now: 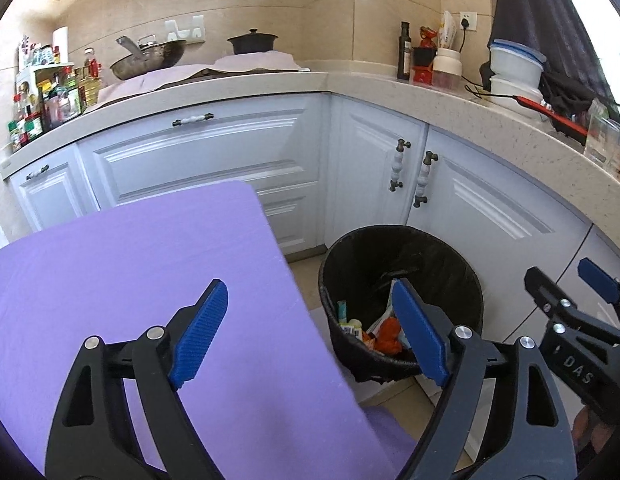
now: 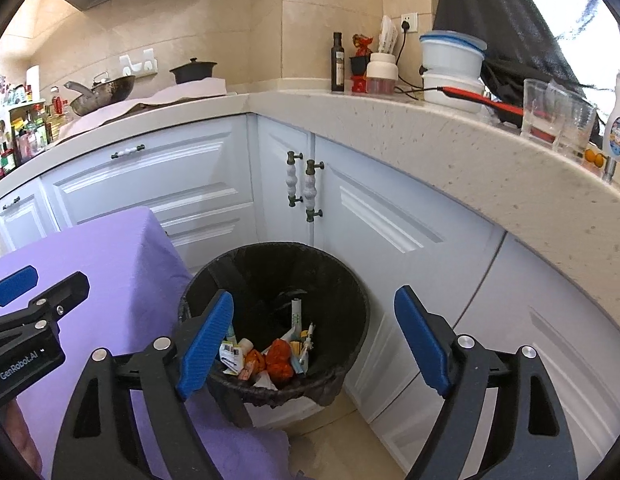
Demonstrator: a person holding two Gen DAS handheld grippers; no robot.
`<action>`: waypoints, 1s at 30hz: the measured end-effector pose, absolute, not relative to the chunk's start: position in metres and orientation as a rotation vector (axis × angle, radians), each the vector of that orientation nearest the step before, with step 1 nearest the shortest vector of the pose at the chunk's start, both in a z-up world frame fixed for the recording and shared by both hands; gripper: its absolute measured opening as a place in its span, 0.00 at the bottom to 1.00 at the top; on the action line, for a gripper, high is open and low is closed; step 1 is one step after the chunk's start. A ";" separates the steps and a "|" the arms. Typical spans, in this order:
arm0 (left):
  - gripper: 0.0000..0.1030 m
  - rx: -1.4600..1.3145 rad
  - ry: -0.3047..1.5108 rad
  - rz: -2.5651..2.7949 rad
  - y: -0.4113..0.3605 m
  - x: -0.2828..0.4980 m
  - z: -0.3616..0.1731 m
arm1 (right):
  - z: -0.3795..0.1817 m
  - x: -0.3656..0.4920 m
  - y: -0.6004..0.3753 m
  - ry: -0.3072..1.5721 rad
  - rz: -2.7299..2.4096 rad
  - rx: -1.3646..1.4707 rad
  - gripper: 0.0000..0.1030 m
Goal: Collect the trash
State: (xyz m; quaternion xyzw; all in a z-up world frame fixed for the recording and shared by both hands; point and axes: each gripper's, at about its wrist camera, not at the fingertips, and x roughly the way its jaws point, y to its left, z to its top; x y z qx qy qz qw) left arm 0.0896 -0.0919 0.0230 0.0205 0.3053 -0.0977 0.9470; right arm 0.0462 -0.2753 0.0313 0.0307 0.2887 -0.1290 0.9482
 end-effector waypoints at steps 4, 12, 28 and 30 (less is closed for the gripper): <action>0.80 0.035 0.616 -0.195 -0.084 0.080 0.024 | 0.037 0.035 -0.269 0.566 -0.270 0.054 0.79; 0.80 0.031 0.602 -0.207 -0.080 0.067 0.028 | 0.041 0.020 -0.266 0.538 -0.291 0.056 0.80; 0.80 0.037 0.585 -0.216 -0.083 0.061 0.031 | 0.049 0.007 -0.264 0.499 -0.309 0.054 0.80; 0.80 0.039 0.585 -0.218 -0.084 0.060 0.032 | 0.049 0.006 -0.264 0.497 -0.309 0.055 0.80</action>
